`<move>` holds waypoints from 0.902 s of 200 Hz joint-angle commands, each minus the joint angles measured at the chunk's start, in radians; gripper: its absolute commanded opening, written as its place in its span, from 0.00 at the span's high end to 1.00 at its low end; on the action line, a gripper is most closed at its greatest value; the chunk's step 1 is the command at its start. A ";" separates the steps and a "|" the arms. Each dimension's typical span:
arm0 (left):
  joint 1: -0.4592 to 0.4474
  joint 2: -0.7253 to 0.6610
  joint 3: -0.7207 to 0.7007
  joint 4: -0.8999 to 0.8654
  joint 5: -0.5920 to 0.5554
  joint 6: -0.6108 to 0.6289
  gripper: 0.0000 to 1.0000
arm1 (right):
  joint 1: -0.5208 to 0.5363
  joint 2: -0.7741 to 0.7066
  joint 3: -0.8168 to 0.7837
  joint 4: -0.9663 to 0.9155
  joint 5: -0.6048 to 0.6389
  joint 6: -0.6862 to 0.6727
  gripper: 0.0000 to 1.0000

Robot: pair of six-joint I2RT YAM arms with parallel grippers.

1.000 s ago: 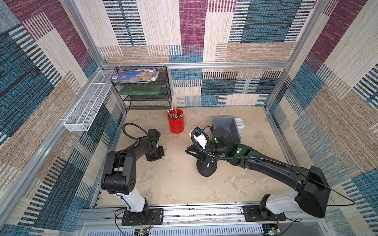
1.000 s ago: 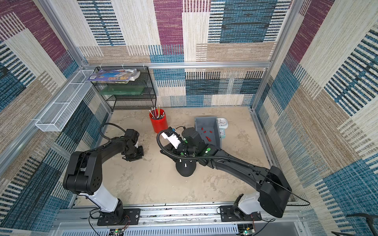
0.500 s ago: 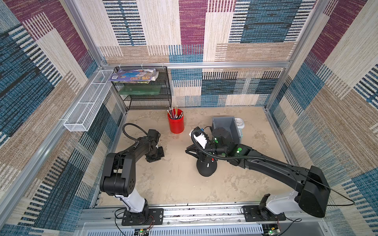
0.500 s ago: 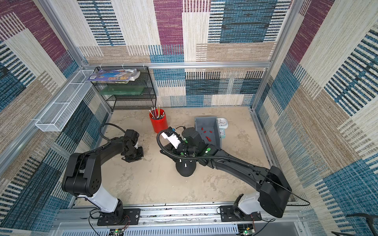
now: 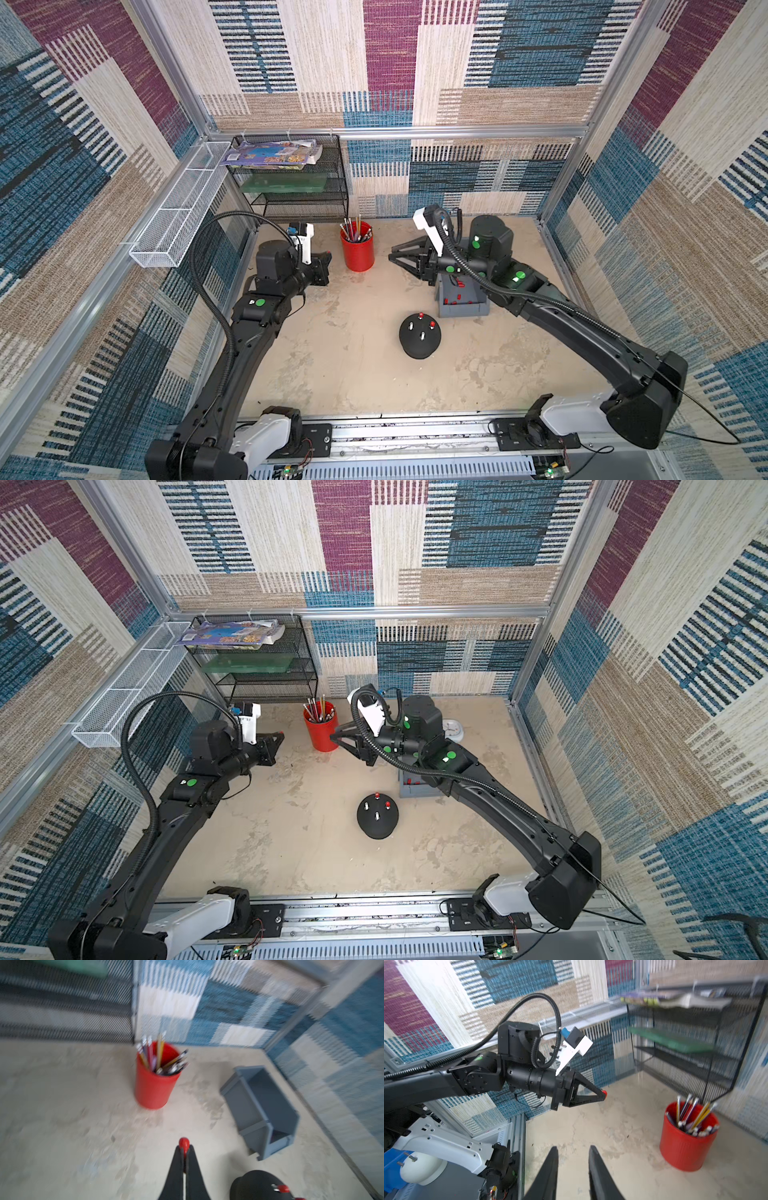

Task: Cover the protruding screws with screw protection sleeves
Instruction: Pick up the screw protection sleeve from the center of the board.

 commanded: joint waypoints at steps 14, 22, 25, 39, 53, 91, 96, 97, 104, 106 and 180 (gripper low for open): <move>-0.003 -0.013 0.037 0.319 0.443 0.059 1.00 | -0.005 -0.066 0.043 0.004 -0.073 -0.111 0.72; -0.004 -0.013 0.036 0.361 0.488 0.061 1.00 | -0.004 -0.088 0.038 0.007 -0.075 -0.130 0.72; -0.005 -0.014 0.036 0.374 0.508 0.064 1.00 | -0.003 -0.096 0.036 0.008 -0.078 -0.137 0.72; -0.011 -0.013 0.032 0.425 0.600 0.069 1.00 | 0.007 -0.130 0.016 0.016 -0.097 -0.195 0.72; -0.029 -0.018 0.014 0.462 0.668 0.087 1.00 | 0.028 -0.157 -0.005 0.013 -0.090 -0.269 0.72; -0.091 -0.076 -0.068 0.545 0.738 0.129 1.00 | 0.077 -0.167 0.015 -0.072 -0.107 -0.391 0.73; -0.096 -0.082 -0.077 0.555 0.743 0.127 1.00 | 0.085 -0.167 0.016 -0.082 -0.106 -0.405 0.73; -0.097 -0.084 -0.078 0.557 0.744 0.127 1.00 | 0.085 -0.168 0.017 -0.083 -0.106 -0.407 0.73; -0.104 -0.090 -0.085 0.556 0.753 0.134 1.00 | 0.092 -0.168 0.016 -0.086 -0.103 -0.420 0.74; -0.105 -0.092 -0.086 0.553 0.756 0.137 1.00 | 0.095 -0.167 0.016 -0.087 -0.103 -0.423 0.74; -0.156 -0.121 -0.033 0.376 0.837 0.251 1.00 | 0.134 -0.084 0.099 -0.211 -0.123 -0.484 0.76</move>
